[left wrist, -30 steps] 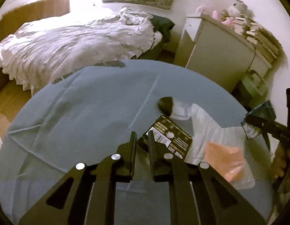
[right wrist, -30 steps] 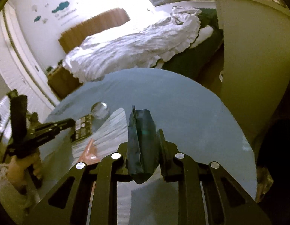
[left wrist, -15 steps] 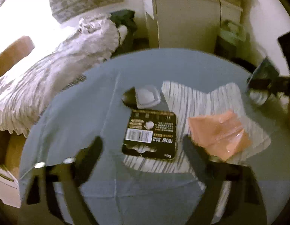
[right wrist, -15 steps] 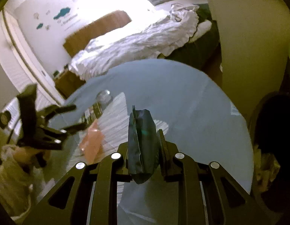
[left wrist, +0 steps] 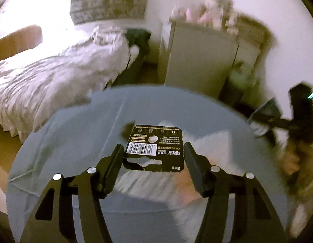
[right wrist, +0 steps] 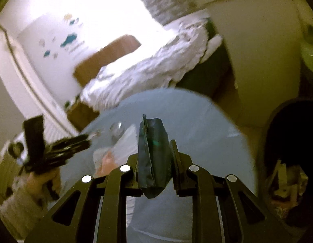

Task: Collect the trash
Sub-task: 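Carry the card and packet over the black bin and open both tools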

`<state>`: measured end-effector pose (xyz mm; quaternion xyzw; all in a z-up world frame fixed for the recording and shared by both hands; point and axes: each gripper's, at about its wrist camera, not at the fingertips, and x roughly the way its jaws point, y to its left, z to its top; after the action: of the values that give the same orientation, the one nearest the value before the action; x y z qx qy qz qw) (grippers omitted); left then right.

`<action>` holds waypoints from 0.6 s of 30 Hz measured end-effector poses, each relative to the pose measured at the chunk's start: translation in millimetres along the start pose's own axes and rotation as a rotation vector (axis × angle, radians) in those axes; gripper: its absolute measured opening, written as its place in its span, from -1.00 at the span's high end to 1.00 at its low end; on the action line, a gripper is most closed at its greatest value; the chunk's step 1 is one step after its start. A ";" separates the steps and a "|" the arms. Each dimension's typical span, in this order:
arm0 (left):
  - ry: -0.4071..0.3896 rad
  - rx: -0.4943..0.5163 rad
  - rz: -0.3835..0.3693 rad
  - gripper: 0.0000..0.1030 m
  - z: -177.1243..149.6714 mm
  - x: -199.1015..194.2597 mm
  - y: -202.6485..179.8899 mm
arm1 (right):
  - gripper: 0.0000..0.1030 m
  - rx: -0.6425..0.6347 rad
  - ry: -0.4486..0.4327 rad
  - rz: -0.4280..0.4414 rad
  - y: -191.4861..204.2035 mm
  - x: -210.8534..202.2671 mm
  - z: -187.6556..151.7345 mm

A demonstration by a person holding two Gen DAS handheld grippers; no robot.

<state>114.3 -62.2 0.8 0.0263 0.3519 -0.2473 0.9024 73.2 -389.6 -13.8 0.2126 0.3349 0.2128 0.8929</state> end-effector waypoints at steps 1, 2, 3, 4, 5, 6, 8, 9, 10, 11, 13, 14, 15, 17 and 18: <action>-0.024 0.001 -0.015 -0.16 6.7 -5.7 -9.5 | 0.59 0.032 -0.043 0.002 -9.4 -12.1 5.1; -0.044 0.012 -0.037 -0.16 14.0 -9.4 -21.6 | 0.59 0.058 -0.091 -0.012 -19.1 -25.4 10.1; -0.058 0.022 -0.058 -0.16 19.6 -10.8 -30.3 | 0.59 0.074 -0.126 -0.029 -26.4 -34.5 13.1; -0.075 0.038 -0.087 -0.16 26.8 -11.4 -45.5 | 0.59 0.099 -0.174 -0.055 -37.9 -48.8 16.3; -0.084 0.054 -0.119 -0.16 33.5 -9.6 -61.5 | 0.59 0.126 -0.218 -0.085 -50.2 -62.8 18.0; -0.090 0.066 -0.144 -0.16 36.5 -6.6 -76.8 | 0.59 0.148 -0.248 -0.111 -60.9 -73.5 17.7; -0.098 0.094 -0.203 -0.16 47.0 4.2 -110.3 | 0.59 0.196 -0.297 -0.166 -81.8 -93.4 14.9; -0.095 0.102 -0.230 -0.16 52.1 12.4 -124.5 | 0.59 0.232 -0.323 -0.197 -95.6 -105.5 10.6; -0.091 0.108 -0.252 -0.16 55.9 19.9 -138.1 | 0.59 0.263 -0.342 -0.222 -106.9 -114.8 6.5; -0.090 0.112 -0.271 -0.16 58.3 26.8 -148.9 | 0.59 0.287 -0.355 -0.242 -115.7 -121.2 3.1; -0.082 0.120 -0.319 -0.16 64.0 44.6 -177.2 | 0.59 0.342 -0.380 -0.279 -134.6 -134.8 -3.1; -0.075 0.122 -0.340 -0.16 66.6 54.9 -193.1 | 0.59 0.353 -0.392 -0.291 -140.6 -140.1 -4.6; -0.070 0.122 -0.351 -0.16 66.4 61.1 -202.8 | 0.59 0.353 -0.402 -0.314 -145.5 -145.7 -5.9; -0.054 0.126 -0.374 -0.16 68.6 77.0 -220.9 | 0.59 0.355 -0.403 -0.349 -152.9 -150.2 -7.9; -0.044 0.134 -0.382 -0.16 68.8 86.5 -234.4 | 0.59 0.364 -0.402 -0.356 -157.6 -152.4 -10.1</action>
<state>102.7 -319.9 26.0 0.0135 0.3137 -0.4373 0.8427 -0.7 -596.0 -25.6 0.3448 0.2163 -0.0563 0.9117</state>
